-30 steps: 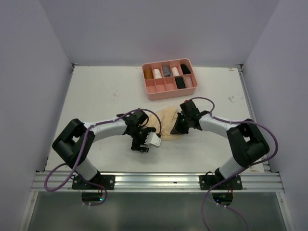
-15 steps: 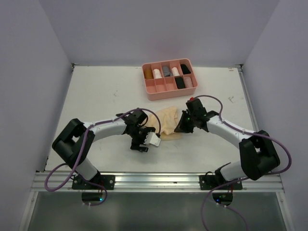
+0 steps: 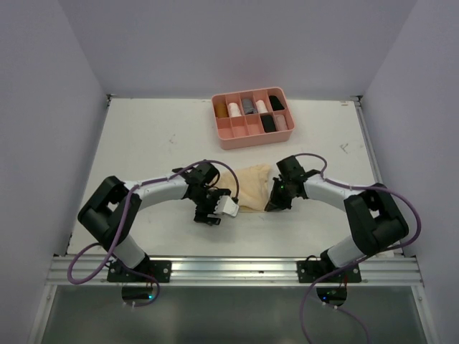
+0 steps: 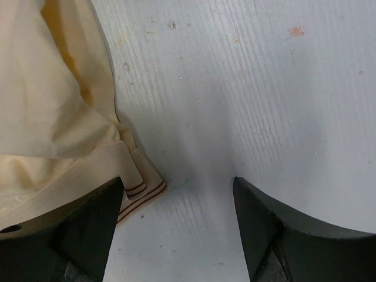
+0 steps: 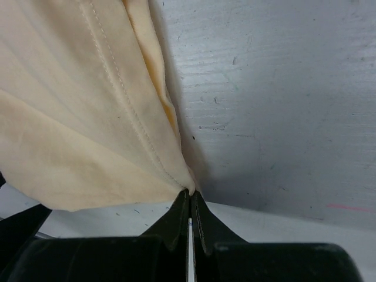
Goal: Roll the underwear
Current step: Fold the underwear
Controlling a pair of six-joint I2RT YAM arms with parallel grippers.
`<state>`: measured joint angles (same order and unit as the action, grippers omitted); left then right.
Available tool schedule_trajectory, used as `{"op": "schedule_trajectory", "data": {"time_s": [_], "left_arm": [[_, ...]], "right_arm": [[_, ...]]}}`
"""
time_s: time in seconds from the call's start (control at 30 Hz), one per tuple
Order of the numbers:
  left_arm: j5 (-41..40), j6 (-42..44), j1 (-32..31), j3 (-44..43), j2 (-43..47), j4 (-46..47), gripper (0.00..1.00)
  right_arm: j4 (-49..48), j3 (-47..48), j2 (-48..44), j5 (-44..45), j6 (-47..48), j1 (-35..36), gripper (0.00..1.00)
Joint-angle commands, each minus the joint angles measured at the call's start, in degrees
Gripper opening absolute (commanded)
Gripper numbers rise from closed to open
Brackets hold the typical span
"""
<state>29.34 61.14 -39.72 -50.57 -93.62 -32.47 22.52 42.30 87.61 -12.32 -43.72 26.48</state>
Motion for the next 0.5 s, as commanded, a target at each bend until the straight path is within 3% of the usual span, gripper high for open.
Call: {"op": "schedule_trajectory", "data": {"time_s": [0.0,0.23,0.47], "left_arm": [[-5.18,-1.47,1.40,2.84,-3.15,-10.07,0.79],[-2.45,-2.43,2.54,-0.32,2.38,-11.21,0.76],[-1.57,-2.08,2.81,-1.20,6.26,-12.18,0.63]], "right_arm": [[-1.69,0.41,3.17,0.72,1.80,-0.20,0.00],[-2.22,1.99,6.25,0.89,2.41,-0.20,0.00],[-2.48,1.47,6.78,0.72,2.77,-0.20,0.00]]}}
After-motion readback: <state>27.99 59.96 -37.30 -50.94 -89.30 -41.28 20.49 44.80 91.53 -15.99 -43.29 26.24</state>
